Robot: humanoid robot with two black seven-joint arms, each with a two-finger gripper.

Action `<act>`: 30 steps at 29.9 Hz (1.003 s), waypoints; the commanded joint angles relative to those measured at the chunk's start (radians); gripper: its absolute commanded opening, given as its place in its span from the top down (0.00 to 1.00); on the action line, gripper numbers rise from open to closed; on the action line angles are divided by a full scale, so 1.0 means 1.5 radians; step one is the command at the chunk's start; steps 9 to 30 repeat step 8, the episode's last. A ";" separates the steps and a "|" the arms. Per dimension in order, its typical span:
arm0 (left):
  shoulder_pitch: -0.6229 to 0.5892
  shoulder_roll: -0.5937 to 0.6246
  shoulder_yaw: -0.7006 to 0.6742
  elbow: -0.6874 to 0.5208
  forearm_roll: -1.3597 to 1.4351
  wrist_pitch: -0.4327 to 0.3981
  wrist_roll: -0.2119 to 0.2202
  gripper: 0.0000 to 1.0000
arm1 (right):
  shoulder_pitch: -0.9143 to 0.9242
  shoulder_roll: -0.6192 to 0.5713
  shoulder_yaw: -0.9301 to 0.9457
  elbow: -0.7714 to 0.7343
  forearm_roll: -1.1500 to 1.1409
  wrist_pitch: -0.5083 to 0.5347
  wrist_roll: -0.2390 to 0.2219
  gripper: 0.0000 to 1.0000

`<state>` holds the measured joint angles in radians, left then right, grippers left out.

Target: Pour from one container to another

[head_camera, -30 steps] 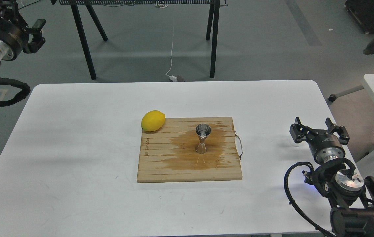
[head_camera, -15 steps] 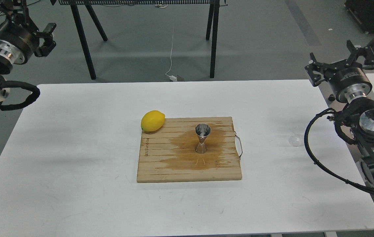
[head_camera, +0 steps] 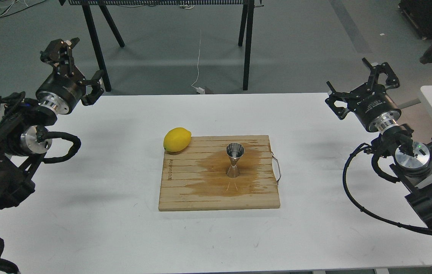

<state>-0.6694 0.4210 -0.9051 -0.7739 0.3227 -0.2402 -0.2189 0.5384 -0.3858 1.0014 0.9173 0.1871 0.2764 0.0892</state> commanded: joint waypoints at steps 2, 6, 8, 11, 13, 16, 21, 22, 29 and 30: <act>0.000 -0.012 -0.001 0.003 -0.001 0.004 -0.012 0.01 | -0.002 0.014 0.007 -0.008 0.000 -0.001 0.004 0.01; -0.001 -0.020 -0.002 0.004 -0.001 0.008 -0.013 0.01 | -0.002 0.014 0.007 -0.008 0.000 -0.003 0.012 0.01; -0.003 -0.022 -0.004 0.003 -0.001 0.009 -0.015 0.01 | -0.002 0.014 0.009 -0.008 0.000 -0.004 0.012 0.01; -0.003 -0.022 -0.004 0.003 -0.001 0.009 -0.015 0.01 | -0.002 0.014 0.009 -0.008 0.000 -0.004 0.012 0.01; -0.003 -0.022 -0.004 0.003 -0.001 0.009 -0.015 0.01 | -0.002 0.014 0.009 -0.008 0.000 -0.004 0.012 0.01; -0.003 -0.022 -0.004 0.003 -0.001 0.009 -0.015 0.01 | -0.002 0.014 0.009 -0.008 0.000 -0.004 0.012 0.01; -0.003 -0.022 -0.004 0.003 -0.001 0.009 -0.015 0.01 | -0.002 0.014 0.009 -0.008 0.000 -0.004 0.012 0.01; -0.003 -0.022 -0.004 0.003 -0.001 0.009 -0.015 0.01 | -0.002 0.014 0.009 -0.008 0.000 -0.004 0.012 0.01; -0.003 -0.022 -0.004 0.003 -0.001 0.009 -0.015 0.01 | -0.002 0.014 0.009 -0.008 0.000 -0.004 0.012 0.01; -0.003 -0.022 -0.004 0.003 -0.001 0.009 -0.015 0.01 | -0.002 0.014 0.009 -0.008 0.000 -0.004 0.012 0.01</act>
